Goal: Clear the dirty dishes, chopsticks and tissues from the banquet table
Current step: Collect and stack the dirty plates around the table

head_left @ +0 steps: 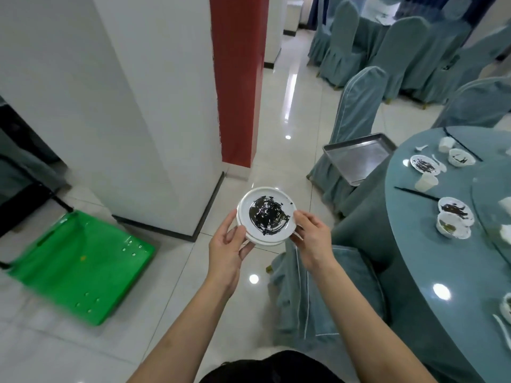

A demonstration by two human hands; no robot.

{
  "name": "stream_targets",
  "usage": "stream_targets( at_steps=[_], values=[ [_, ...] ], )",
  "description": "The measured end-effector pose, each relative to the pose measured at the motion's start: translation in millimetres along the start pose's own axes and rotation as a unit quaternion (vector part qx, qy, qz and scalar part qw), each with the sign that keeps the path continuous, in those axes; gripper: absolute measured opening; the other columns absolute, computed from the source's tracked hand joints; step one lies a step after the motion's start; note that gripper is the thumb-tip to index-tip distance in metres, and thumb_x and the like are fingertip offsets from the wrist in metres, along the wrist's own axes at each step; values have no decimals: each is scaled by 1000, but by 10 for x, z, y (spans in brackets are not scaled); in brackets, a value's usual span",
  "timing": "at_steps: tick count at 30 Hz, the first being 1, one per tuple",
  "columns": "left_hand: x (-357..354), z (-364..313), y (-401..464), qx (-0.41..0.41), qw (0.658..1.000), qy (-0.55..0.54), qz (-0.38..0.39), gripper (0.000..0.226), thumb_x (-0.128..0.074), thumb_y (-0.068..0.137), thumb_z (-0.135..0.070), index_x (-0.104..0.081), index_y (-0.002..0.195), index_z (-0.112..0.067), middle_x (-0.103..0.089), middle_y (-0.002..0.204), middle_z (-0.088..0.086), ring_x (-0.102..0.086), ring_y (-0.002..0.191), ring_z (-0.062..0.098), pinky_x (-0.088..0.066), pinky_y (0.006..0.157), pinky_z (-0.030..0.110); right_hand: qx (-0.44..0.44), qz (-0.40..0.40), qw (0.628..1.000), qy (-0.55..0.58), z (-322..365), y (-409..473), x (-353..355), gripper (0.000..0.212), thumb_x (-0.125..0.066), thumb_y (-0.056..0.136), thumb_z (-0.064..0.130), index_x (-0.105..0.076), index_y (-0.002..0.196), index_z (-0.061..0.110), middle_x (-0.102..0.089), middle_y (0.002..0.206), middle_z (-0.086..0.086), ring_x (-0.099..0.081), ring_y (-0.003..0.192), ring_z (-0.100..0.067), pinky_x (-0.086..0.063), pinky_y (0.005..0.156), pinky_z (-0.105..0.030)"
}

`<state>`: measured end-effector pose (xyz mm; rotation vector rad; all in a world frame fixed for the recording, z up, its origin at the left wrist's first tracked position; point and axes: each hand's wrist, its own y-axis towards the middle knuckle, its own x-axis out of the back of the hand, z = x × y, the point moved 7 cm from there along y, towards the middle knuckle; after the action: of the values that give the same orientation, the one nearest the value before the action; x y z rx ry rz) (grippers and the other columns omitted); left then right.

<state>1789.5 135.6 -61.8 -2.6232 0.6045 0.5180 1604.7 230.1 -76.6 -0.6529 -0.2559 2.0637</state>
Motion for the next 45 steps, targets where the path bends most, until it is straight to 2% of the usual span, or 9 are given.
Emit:
stream_targets(
  at_steps=[3,9,14,23,28,31,37,41,45],
  values=[
    [135,-91,71,-5,1000,-9,-8,41,-56,103,-5,-57,138,-27,-74,111,13,-69,107,23,-58,95,42,-1,15,1000,-7,-33,38,-210,11,-67,96,8,-71,107,8,-75,96,-11,-68,82,-21,-57,67,-28],
    [313,-242,366,-11,1000,0,-19,45,-56,103,-5,-52,146,-19,-75,110,11,-70,109,24,-56,97,45,-2,43,999,-20,-107,251,-564,20,-67,96,7,-72,114,6,-76,103,-13,-70,88,-22,-58,77,-34],
    [352,-353,821,-11,1000,3,-27,44,-55,103,-3,-54,144,-20,-74,109,12,-70,109,24,-57,97,45,0,41,999,-21,-85,644,-849,17,-66,96,5,-73,111,7,-77,97,-11,-71,84,-20,-58,74,-32],
    [-60,-853,2327,-34,997,67,-20,51,-55,104,-5,-45,152,-20,-73,119,12,-68,118,32,-58,92,39,3,39,999,35,372,1911,-1519,16,-65,95,2,-74,105,10,-76,89,-6,-69,77,-16,-56,67,-28],
    [-510,-1019,3013,-43,996,80,12,41,-54,104,-6,-58,140,-26,-73,117,11,-70,113,27,-58,90,38,24,32,998,45,768,2545,-1677,19,-65,92,-2,-76,97,12,-74,88,-8,-67,79,-20,-56,70,-30],
    [-761,-977,3341,-26,995,92,26,42,-54,104,-7,-56,143,-25,-72,117,8,-69,112,25,-57,97,44,40,20,998,40,939,2863,-1623,20,-66,90,-2,-78,94,13,-73,89,-10,-66,79,-21,-56,73,-32],
    [-1301,-801,3890,24,991,108,71,39,-54,104,-8,-59,136,-30,-74,118,5,-68,117,25,-57,97,43,44,-51,996,66,1093,3391,-1236,27,-67,92,2,-71,118,0,-74,102,-17,-67,88,-27,-56,81,-38],
    [-1725,-623,4234,57,983,131,117,43,-51,105,-6,-52,146,-22,-77,103,-5,-71,109,19,-57,96,41,49,-120,986,101,1222,3652,-935,24,-66,93,0,-70,117,-1,-74,103,-17,-68,88,-26,-57,87,-41],
    [-2121,-408,4594,97,970,149,163,44,-51,105,-6,-52,146,-21,-76,95,-2,-73,105,19,-59,94,39,69,-179,974,124,1418,3857,-693,17,-65,93,-3,-73,106,4,-75,98,-15,-69,85,-25,-59,83,-38]
  ],
)
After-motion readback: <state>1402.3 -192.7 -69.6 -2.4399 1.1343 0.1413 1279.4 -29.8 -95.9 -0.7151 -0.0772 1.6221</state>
